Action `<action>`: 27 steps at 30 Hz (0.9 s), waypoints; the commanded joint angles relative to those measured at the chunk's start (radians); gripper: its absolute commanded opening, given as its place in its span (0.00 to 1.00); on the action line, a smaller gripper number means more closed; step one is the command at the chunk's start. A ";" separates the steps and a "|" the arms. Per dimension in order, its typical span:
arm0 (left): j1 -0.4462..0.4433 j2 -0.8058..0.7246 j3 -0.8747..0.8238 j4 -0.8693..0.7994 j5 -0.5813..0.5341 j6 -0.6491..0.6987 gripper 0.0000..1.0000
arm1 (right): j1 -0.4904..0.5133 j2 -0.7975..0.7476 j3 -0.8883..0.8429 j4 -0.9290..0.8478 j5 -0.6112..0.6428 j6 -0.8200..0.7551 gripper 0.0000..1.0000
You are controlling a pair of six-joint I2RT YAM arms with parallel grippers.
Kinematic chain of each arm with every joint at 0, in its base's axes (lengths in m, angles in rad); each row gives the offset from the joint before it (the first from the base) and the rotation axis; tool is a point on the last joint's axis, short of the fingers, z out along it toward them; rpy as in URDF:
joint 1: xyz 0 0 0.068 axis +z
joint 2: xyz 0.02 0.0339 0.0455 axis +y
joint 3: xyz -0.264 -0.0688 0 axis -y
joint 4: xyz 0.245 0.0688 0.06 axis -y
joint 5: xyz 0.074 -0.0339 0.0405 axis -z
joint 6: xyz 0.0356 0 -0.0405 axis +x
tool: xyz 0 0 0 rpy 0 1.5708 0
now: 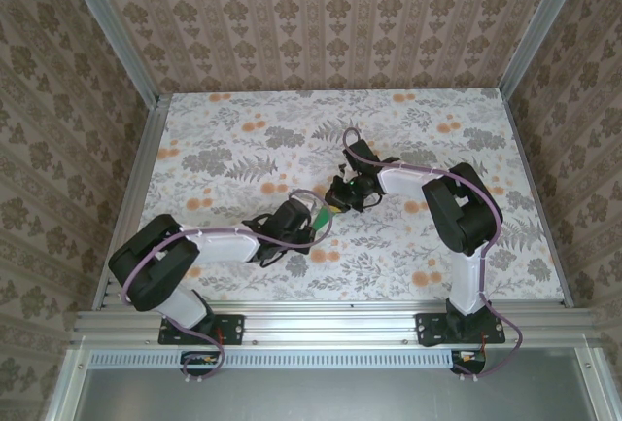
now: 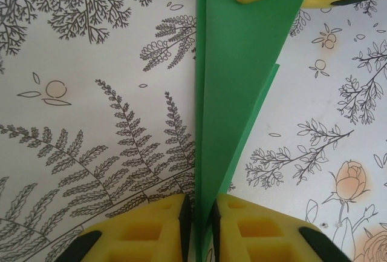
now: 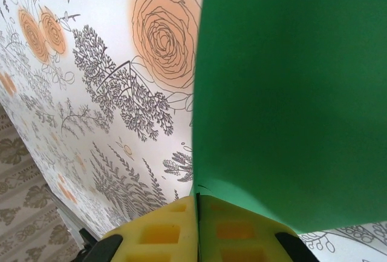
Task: Fold a paper plane with a square sheet of paper (pick it up from the middle)
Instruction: Fold the wing for the fifth time at the center of the table.
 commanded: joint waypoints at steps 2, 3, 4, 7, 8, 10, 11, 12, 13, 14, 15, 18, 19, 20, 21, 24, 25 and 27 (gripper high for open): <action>0.000 -0.013 0.029 -0.069 0.022 0.023 0.32 | -0.005 0.007 -0.010 0.010 -0.032 -0.081 0.08; 0.003 -0.030 0.031 -0.071 0.039 0.022 0.38 | -0.007 0.007 -0.008 0.009 -0.034 -0.095 0.09; 0.006 -0.047 0.033 -0.072 0.056 0.022 0.42 | -0.008 0.008 -0.006 0.008 -0.032 -0.109 0.09; 0.038 -0.097 0.032 -0.056 0.144 0.018 0.50 | -0.016 0.011 0.002 0.007 -0.035 -0.147 0.09; 0.049 -0.116 0.027 -0.049 0.164 0.013 0.50 | -0.019 0.011 0.002 0.007 -0.040 -0.157 0.09; 0.083 -0.152 0.010 -0.026 0.207 -0.005 0.52 | -0.024 0.008 -0.003 0.020 -0.052 -0.175 0.09; 0.102 -0.167 0.001 -0.017 0.224 -0.022 0.53 | -0.027 0.008 -0.004 0.025 -0.058 -0.182 0.09; 0.123 -0.179 -0.006 -0.007 0.250 -0.045 0.54 | -0.030 0.010 -0.005 0.033 -0.074 -0.191 0.10; 0.143 -0.186 -0.011 0.014 0.282 -0.068 0.54 | -0.032 0.007 -0.006 0.041 -0.088 -0.198 0.10; 0.164 -0.186 -0.015 0.027 0.305 -0.090 0.54 | -0.034 0.004 -0.009 0.050 -0.095 -0.204 0.10; 0.181 -0.176 -0.012 0.040 0.325 -0.114 0.54 | -0.033 0.001 -0.015 0.063 -0.104 -0.212 0.10; 0.225 -0.117 0.014 0.063 0.395 -0.166 0.53 | -0.039 0.006 -0.014 0.081 -0.141 -0.231 0.10; 0.238 -0.091 0.022 0.084 0.424 -0.180 0.51 | -0.040 0.008 -0.014 0.091 -0.156 -0.237 0.10; 0.249 -0.070 0.025 0.110 0.457 -0.193 0.49 | -0.039 0.011 -0.013 0.092 -0.166 -0.245 0.10; 0.255 -0.043 0.032 0.132 0.480 -0.209 0.48 | -0.040 0.015 -0.010 0.089 -0.169 -0.255 0.10; 0.268 0.012 0.046 0.185 0.540 -0.234 0.43 | -0.040 0.025 -0.005 0.080 -0.173 -0.279 0.10; 0.273 0.021 0.052 0.186 0.548 -0.236 0.42 | -0.039 0.030 -0.002 0.078 -0.174 -0.285 0.10; 0.279 0.024 0.052 0.191 0.555 -0.240 0.40 | -0.041 0.040 0.005 0.074 -0.183 -0.304 0.10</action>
